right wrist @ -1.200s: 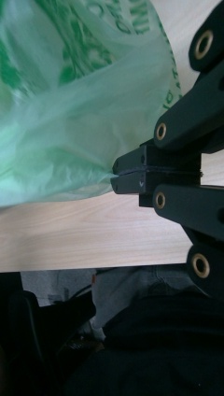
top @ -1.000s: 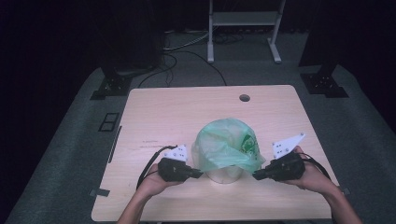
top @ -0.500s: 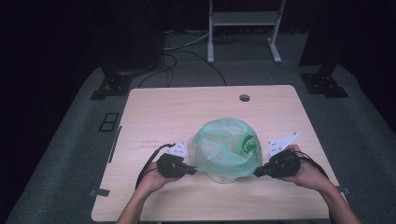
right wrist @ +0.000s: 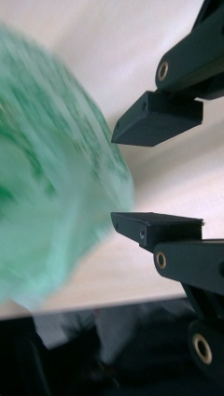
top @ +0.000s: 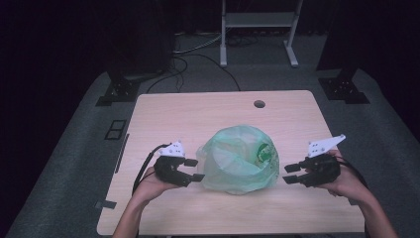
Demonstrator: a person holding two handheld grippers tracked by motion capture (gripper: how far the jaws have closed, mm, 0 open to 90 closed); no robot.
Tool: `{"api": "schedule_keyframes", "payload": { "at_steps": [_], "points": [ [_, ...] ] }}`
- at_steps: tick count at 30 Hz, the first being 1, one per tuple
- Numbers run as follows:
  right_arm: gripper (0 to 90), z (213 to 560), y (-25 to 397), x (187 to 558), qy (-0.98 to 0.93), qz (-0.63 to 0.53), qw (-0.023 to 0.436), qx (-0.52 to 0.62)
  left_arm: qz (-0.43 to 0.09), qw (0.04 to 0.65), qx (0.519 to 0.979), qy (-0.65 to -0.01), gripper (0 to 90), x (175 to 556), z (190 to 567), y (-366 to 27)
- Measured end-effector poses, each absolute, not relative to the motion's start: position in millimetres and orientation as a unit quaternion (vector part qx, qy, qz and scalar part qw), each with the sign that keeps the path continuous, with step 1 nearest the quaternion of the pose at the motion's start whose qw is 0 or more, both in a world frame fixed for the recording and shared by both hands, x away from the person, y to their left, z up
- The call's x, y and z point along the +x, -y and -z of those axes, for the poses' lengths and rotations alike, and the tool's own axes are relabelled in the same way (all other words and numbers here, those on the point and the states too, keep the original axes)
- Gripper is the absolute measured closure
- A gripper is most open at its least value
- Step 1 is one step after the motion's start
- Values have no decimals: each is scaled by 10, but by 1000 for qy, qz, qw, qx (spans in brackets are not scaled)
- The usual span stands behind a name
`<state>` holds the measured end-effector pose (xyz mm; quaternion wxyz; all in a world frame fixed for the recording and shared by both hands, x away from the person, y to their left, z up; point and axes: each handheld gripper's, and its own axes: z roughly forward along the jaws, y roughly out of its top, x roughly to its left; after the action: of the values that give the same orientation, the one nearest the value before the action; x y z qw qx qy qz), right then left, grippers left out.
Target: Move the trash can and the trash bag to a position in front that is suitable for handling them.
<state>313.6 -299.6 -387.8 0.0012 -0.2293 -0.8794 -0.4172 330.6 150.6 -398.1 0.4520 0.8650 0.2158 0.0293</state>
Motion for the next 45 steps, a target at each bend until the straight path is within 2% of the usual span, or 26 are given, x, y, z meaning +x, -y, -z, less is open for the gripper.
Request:
{"api": "schedule_keyframes", "payload": {
  "at_steps": [6, 11, 16, 19, 20, 21, 22, 23, 24, 26, 27, 28, 30, 41, 42, 43, 44, 45],
  "points": [
    [523, 3656, 2946, 3339, 855, 451, -57, -251, -46, 461, 859, -215, 338, 3394, 3900, -1442],
    [521, 3569, 2819, 3455, 860, 443, -69, -241, -56, 460, 862, -205, 317, 3510, 3865, -1377],
    [557, 3524, 2685, 3605, 875, 412, -89, -238, -49, 458, 868, -183, 327, 3633, 3849, -1325],
    [602, 3515, 2631, 3700, 881, 398, -94, -238, -42, 445, 877, -175, 457, 3676, 3858, -1290],
    [673, 3514, 2602, 3748, 882, 393, -87, -243, -37, 443, 879, -171, 501, 3697, 3865, -1276],
    [673, 3514, 2602, 3748, 882, 393, -87, -243, -37, 443, 879, -171, 542, 3697, 3865, -1276],
    [720, 3515, 2588, 3758, 883, 392, -82, -246, -36, 441, 881, -167, 542, 3706, 3871, -1265],
    [812, 3523, 2552, 3781, 888, 381, -79, -245, -36, 440, 881, -167, 601, 3708, 3876, -1257],
    [900, 3525, 2517, 3794, 891, 373, -81, -246, -38, 438, 883, -166, 702, 3712, 3880, -1247],
    [900, 3524, 2495, 3816, 885, 378, -89, -256, -40, 439, 882, -166, 787, 3715, 3884, -1242],
    [900, 3524, 2495, 3816, 885, 378, -89, -256, -40, 439, 882, -167, 787, 3717, 3886, -1240],
    [900, 3527, 2491, 3841, 881, 381, -94, -264, -42, 440, 881, -170, 844, 3720, 3891, -1236],
    [900, 3530, 2494, 3857, 878, 384, -96, -270, -44, 443, 878, -177, 860, 3732, 3905, -1235],
    [900, 3839, 2480, 3948, 879, 362, -75, -302, -36, 451, 873, -184, 844, 3731, 3969, -1232],
    [900, 3903, 2488, 3924, 882, 358, -64, -299, -35, 451, 873, -184, 800, 3719, 3975, -1233],
    [900, 3903, 2488, 3924, 882, 358, -64, -299, -36, 449, 873, -185, 800, 3710, 3975, -1236],
    [815, 3923, 2512, 3882, 884, 355, -58, -300, -35, 449, 873, -189, 712, 3694, 3978, -1239],
    [815, 3923, 2512, 3882, 884, 355, -58, -300, -36, 450, 871, -191, 712, 3682, 3978, -1241]
  ]
}}
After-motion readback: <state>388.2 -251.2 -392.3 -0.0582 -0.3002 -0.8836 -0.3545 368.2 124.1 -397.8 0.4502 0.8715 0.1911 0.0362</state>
